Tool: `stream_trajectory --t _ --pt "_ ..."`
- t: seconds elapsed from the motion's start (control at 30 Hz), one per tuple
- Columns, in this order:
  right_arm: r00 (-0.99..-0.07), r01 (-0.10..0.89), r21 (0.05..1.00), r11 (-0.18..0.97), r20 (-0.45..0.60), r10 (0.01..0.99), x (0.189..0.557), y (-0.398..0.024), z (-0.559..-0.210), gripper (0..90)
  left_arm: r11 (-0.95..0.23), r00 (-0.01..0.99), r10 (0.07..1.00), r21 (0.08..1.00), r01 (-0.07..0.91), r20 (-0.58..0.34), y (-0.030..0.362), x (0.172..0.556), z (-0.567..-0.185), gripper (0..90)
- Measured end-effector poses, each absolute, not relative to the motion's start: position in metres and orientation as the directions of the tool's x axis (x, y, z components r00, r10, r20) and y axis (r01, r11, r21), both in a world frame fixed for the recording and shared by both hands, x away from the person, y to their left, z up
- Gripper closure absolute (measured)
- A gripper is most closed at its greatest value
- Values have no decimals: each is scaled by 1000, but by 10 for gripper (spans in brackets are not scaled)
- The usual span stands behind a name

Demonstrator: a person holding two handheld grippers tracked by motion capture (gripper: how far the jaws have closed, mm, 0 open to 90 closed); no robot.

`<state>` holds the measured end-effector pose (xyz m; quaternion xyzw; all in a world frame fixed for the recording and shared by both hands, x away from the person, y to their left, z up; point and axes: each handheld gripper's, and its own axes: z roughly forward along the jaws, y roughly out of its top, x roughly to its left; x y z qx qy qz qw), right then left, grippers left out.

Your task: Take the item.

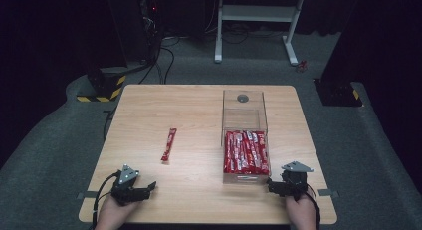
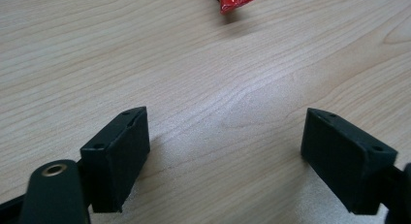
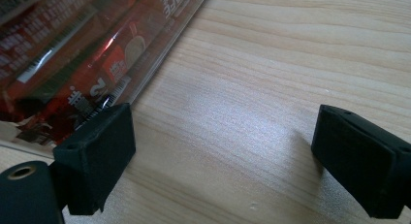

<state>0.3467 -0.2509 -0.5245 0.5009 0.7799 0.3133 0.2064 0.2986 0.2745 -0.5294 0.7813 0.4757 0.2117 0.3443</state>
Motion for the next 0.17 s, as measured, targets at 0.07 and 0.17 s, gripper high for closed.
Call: stream_trajectory --t 0.07,0.17 --pt "-414 651 696 303 -9 910 347 -251 -525 83 -312 457 889 738 598 6 273 299 -530 159" --pt "-413 652 696 302 -8 911 347 -251 -524 83 -312 460 888 738 599 3 274 299 -530 158"
